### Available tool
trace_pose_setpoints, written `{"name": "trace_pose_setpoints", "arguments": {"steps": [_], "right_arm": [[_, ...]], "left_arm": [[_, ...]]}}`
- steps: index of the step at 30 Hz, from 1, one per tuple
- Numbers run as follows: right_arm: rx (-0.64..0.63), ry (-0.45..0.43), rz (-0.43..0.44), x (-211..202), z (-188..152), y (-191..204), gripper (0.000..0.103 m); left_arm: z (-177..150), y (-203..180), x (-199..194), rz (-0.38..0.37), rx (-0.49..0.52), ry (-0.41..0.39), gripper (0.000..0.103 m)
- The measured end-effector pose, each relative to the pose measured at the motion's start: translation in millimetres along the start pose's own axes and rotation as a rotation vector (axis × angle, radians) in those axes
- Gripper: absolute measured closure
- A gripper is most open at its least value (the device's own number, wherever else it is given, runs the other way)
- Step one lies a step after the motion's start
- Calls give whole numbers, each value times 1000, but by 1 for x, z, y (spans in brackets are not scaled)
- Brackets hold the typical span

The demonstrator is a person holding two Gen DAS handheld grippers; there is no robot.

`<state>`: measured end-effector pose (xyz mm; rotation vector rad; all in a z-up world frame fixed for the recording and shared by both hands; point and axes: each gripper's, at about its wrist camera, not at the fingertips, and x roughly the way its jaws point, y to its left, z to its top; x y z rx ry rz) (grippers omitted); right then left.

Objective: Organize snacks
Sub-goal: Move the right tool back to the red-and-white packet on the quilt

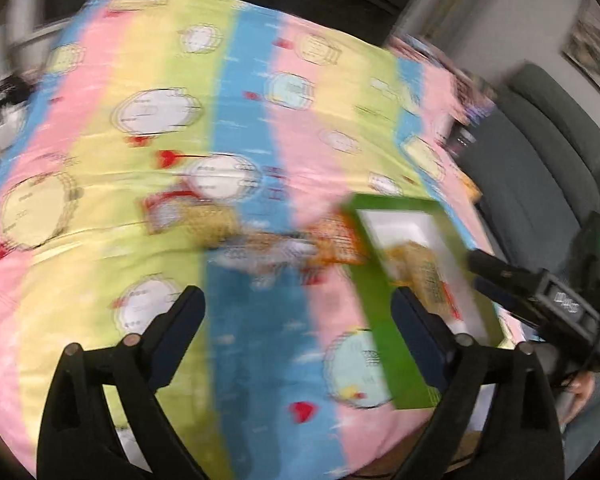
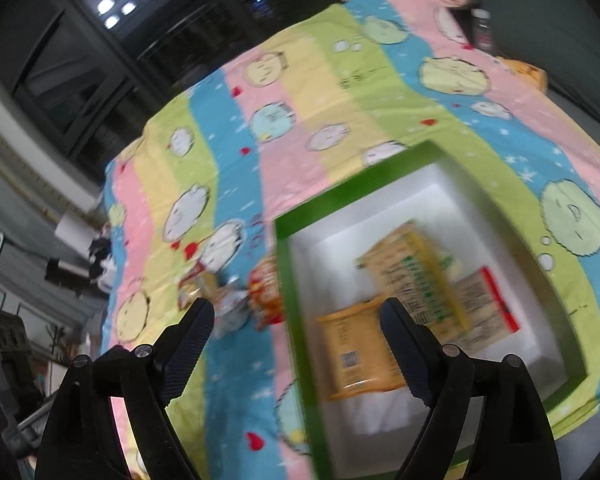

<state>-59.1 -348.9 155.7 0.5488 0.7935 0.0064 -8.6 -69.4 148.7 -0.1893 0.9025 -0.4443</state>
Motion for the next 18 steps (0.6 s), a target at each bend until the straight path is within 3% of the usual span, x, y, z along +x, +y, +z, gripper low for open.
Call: {"name": "trace_pose_setpoints", "arguments": {"steps": [6,9,13,18], "right_arm": [[-55,73,57,19,-4,60,18],[-144,139,62,48,-7,95,18],[-266,241,15,97,-6,140,18],[-361,299,-27,150,-1,184,18]], "left_arm": [[-20,74,-27,77,-160,-40,4],[-31,105,-28,117,-229,-32,4],[-41,133,-21,167,-292,-18,4],[-35,158,-10,152,-340,-29,4]]}}
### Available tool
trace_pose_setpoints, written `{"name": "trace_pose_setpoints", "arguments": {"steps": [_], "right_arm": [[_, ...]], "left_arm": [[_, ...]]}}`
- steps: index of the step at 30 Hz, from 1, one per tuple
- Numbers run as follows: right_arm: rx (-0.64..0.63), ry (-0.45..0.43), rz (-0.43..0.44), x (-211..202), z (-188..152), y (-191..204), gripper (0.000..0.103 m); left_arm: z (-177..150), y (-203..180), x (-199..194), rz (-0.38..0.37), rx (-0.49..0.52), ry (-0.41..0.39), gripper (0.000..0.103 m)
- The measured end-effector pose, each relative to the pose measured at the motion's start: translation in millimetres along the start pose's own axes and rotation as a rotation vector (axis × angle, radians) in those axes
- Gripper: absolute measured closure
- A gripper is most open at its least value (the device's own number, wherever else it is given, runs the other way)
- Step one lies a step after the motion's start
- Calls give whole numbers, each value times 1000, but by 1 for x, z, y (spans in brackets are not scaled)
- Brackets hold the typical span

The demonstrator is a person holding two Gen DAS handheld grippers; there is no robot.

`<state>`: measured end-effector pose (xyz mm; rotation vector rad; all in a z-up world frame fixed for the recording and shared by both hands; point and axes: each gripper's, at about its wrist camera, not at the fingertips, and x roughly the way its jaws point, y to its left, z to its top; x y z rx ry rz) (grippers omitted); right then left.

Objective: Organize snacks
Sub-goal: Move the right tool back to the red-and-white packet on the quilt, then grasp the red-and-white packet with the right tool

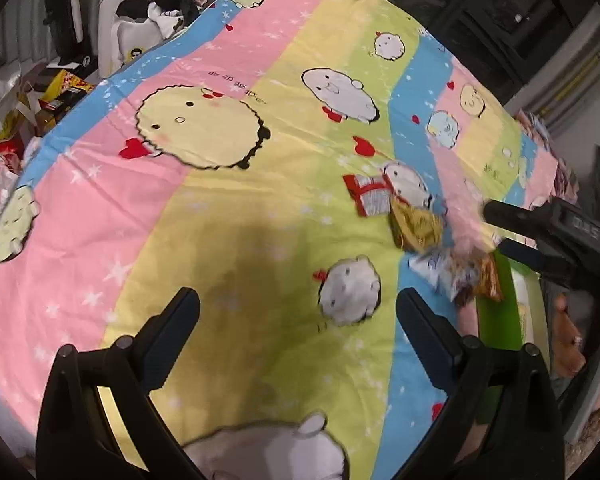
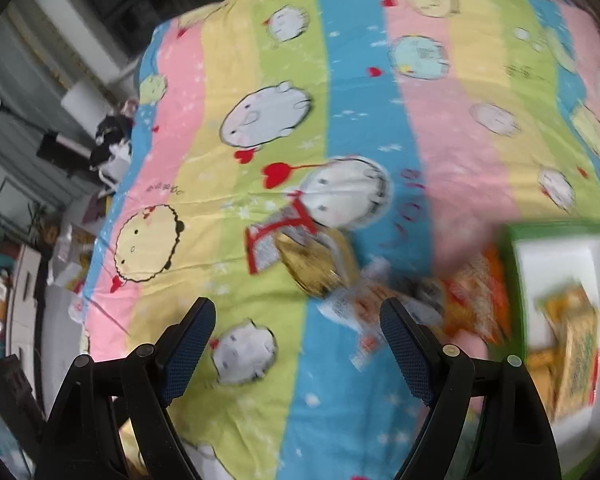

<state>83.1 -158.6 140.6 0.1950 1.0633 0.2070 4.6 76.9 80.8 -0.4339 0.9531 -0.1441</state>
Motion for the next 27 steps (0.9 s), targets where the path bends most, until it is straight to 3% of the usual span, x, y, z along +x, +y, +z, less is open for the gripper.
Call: {"name": "trace_pose_setpoints", "arguments": {"steps": [6,9,13,15,17,22,27], "right_arm": [[-62,89,28,58,43,16,18],[-37,130,48,83,58,4,18],[-5,205,74,120,73,-11,28],[7,233,73,134,75,-14,31],[-3,255,81,141,74,-14,37],[-45,261,122,147,67,-3,39],[-68,245,88,145,64,7,42]], "left_arm": [[38,-20,46,-110,-12,18,7],[55,-35,77,-132,8,50,17],[69,-43,119,-128,-4,104,35],[72,-46,136,-127,-10,136,36],[71,-48,150,-151,-23,179,44],[70,-58,154,-112,21,168,58],[68,-58,147,-79,34,151,68]]}}
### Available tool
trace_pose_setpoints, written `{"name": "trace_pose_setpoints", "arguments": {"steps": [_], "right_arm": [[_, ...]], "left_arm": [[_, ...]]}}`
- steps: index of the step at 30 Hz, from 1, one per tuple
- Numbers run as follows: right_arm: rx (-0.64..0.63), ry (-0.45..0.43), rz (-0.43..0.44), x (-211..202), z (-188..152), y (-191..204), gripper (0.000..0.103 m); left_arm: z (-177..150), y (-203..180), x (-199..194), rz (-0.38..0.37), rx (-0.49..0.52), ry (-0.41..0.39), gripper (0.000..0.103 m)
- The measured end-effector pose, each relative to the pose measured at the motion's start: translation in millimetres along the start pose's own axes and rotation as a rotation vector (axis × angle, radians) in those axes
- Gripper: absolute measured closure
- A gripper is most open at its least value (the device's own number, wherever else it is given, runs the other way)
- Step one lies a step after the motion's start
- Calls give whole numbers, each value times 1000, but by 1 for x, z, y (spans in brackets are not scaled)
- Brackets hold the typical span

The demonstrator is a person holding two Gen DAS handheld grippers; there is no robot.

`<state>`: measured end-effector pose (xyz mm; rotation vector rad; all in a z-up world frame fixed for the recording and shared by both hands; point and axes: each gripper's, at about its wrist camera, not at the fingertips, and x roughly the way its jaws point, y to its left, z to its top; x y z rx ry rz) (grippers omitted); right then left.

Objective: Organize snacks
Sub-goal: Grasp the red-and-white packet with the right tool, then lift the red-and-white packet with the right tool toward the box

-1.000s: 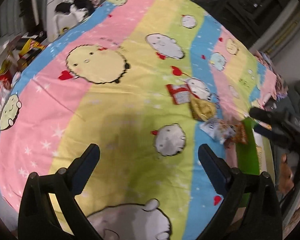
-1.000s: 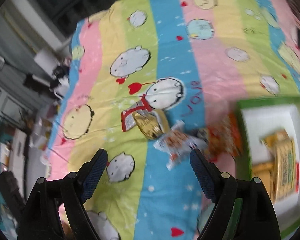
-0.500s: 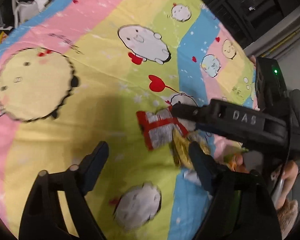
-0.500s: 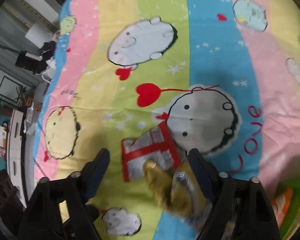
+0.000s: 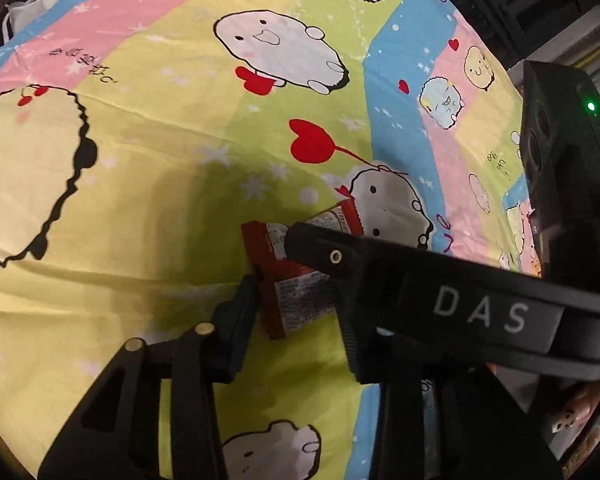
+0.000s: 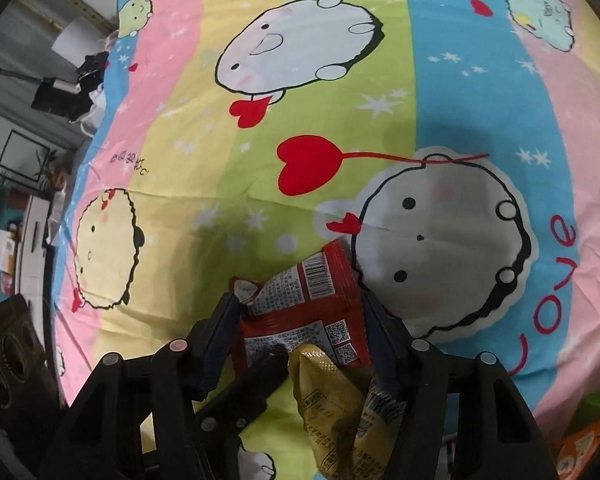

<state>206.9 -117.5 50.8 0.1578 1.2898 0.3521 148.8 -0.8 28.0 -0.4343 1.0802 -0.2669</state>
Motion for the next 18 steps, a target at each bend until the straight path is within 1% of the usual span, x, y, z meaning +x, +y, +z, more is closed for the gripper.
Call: {"name": "trace_pose_setpoints", "arguments": {"steps": [1,3,4,8,14,18], "right_arm": [[-5,-4,5,-2,-1,1,44],[-26,-15,33,-8,-6,7,45],[-38,-25,31,-14,-10,13,45],[-62,-75,32,-36,-19,28,45],[-94,-147,61,-78,-39,51,45],[-103,-201,70,-107,-61,65,45]], "left_arm": [[-1,-1,-5,0,3,-7,68],[-2,-6,-11,21,17,-30,68],[-2,-8,-19,29,25,-48,68],[-5,-10,-46,13,17,-90,68],[-21,-24,-99,26,52,-170,68],[-35,-37,-126,23,83,-211,68]]}}
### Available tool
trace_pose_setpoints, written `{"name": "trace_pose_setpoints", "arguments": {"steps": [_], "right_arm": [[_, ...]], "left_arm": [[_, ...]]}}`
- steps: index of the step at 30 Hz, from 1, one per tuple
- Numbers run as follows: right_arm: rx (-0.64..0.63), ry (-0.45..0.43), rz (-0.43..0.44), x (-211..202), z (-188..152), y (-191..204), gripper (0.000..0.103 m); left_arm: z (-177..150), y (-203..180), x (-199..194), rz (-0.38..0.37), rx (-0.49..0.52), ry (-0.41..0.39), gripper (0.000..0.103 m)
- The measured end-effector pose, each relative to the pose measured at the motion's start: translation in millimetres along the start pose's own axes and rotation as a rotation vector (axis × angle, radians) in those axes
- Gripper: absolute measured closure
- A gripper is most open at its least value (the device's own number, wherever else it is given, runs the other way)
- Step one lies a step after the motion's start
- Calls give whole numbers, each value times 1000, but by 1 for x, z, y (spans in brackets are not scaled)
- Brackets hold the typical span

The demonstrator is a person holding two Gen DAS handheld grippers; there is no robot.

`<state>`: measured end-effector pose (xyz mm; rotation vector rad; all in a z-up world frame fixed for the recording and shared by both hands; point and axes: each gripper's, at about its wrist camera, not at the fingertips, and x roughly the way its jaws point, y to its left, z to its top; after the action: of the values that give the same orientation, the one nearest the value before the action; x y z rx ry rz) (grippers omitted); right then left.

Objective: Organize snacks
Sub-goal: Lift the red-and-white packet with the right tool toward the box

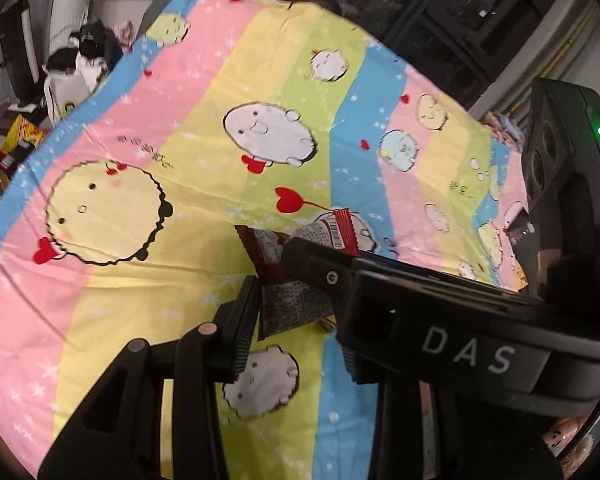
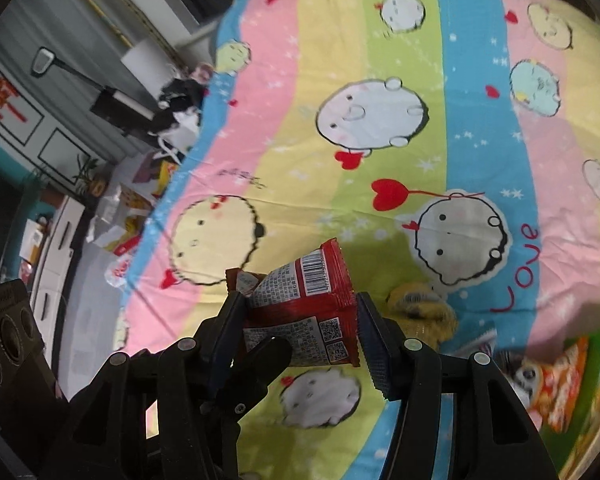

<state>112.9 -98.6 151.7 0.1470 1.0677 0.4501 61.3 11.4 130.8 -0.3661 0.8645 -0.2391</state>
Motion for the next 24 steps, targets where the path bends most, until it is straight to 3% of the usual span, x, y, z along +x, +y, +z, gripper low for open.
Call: {"name": "trace_pose_setpoints", "arguments": {"steps": [13,24], "right_arm": [[-23,-190,-53,-99,-59,30,44],[34,-340,-91,-169,-107,14,44]], "left_arm": [[-40,-53,-88,-35,142,-119,68],[-69,-104,-121,-105,274,-158,67]]}}
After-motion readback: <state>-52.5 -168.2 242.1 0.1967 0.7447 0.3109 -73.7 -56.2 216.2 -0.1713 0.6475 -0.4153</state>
